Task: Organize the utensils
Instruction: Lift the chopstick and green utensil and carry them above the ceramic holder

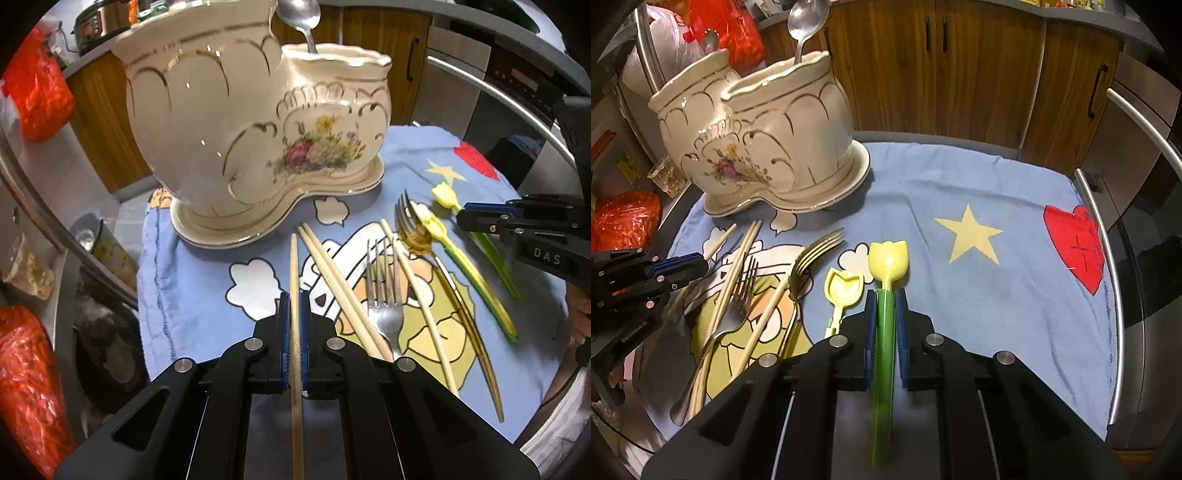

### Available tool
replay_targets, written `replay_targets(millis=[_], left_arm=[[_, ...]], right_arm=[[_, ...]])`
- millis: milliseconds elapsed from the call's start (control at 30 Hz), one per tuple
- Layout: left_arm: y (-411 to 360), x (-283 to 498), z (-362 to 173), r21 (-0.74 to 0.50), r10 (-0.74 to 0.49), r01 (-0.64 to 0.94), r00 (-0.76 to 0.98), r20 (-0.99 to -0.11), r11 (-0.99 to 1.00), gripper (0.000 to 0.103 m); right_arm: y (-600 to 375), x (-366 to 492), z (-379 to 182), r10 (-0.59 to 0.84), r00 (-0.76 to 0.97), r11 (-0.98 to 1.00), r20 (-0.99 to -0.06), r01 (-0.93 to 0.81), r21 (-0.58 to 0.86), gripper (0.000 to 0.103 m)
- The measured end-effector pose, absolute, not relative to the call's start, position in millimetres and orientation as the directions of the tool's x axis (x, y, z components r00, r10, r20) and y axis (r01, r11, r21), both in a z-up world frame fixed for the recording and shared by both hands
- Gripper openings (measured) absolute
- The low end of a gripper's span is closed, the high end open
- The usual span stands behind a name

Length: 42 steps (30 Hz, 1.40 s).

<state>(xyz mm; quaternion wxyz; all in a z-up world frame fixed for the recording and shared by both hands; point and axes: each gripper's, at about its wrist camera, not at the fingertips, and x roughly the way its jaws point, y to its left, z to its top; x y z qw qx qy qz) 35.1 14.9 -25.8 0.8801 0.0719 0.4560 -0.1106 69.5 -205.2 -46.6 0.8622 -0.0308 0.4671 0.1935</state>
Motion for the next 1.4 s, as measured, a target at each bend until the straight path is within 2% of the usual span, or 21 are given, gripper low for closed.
replay_targets(millis=[233,467,600,933,1033,1167,1300,1400], left_arm=[[24,21,3,-0.043,-0.217,0.281,0.625,-0.750,0.959,0.005],[26,5,33,-0.077,-0.280,0.308,0.699,-0.658,0.948,0.005],[31,-3,65,-0.101,-0.308,0.306,0.765,-0.565,0.947,0.005],[31,23,141,-0.094,-0.261,0.244,0.898,-0.354,0.965,0.005],[30,32,155,-0.102,-0.242,0.221,0.926,-0.288,0.970,0.005],[35,44,166,-0.146,-0.212,0.187,0.962,-0.173,0.971,0.005],[47,55,168,-0.202,-0.134,0.121,0.990,-0.053,0.972,0.005],[54,65,165,-0.247,-0.096,0.089,0.995,-0.016,0.965,0.005]], right_arm=[[-214,59,-23,0.365,0.552,0.914,-0.750,-0.364,0.177,0.010],[-228,45,10,0.450,0.636,0.891,-0.627,-0.368,0.266,0.010],[-226,48,39,0.485,0.694,0.875,-0.532,-0.393,0.284,0.010],[-206,70,109,0.517,0.811,0.852,-0.272,-0.457,0.255,0.010],[-200,77,113,0.517,0.829,0.851,-0.215,-0.468,0.240,0.010],[-199,84,114,0.512,0.855,0.844,-0.084,-0.483,0.231,0.010],[-197,100,109,0.498,0.865,0.845,-0.053,-0.471,0.252,0.010],[-193,110,100,0.505,0.861,0.839,-0.058,-0.474,0.267,0.010]])
